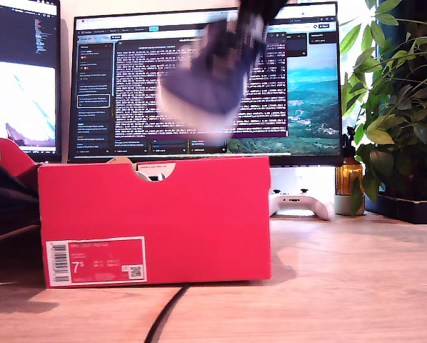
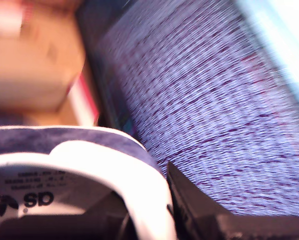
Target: Pack the blue shoes by picking the first shoe and placing it inside the red shoebox, left side, then picking and rotating the second shoe and placing it in the shoebox
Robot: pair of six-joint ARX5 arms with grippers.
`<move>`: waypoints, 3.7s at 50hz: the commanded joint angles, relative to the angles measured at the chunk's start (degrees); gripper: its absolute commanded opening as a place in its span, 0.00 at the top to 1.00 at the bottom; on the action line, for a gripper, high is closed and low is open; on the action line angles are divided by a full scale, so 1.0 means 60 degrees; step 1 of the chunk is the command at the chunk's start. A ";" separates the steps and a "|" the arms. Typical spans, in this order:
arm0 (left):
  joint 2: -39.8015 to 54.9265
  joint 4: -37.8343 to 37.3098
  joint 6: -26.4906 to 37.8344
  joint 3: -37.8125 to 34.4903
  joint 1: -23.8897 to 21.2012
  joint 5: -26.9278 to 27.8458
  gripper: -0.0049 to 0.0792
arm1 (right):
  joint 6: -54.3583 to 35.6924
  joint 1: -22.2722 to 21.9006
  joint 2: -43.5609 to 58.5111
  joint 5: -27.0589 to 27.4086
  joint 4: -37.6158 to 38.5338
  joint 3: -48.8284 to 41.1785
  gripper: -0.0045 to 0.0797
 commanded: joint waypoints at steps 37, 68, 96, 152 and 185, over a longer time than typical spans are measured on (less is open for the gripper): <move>0.0029 0.0364 -0.0408 0.0113 -0.0025 -0.0015 0.97 | -0.0503 0.0484 0.2062 -0.0055 -0.0055 0.0044 0.96; 0.0029 0.0346 -0.0619 0.0113 -0.0025 -0.0018 0.97 | -0.1647 0.0474 0.2565 0.0011 -0.0149 0.0273 0.96; 0.0029 0.0339 -0.0612 0.0113 -0.0022 -0.0029 0.96 | -0.1676 0.0408 0.2364 0.0259 -0.0255 0.0561 0.96; -0.0058 0.0040 -0.0273 0.0113 -0.0025 0.0146 0.97 | 0.2116 0.1399 0.1585 0.2106 -0.0488 0.1031 0.95; -0.5639 -0.6175 0.2208 0.0113 -0.0025 0.0000 0.97 | 0.7122 -0.0332 0.1078 0.0882 -0.4320 0.1031 0.95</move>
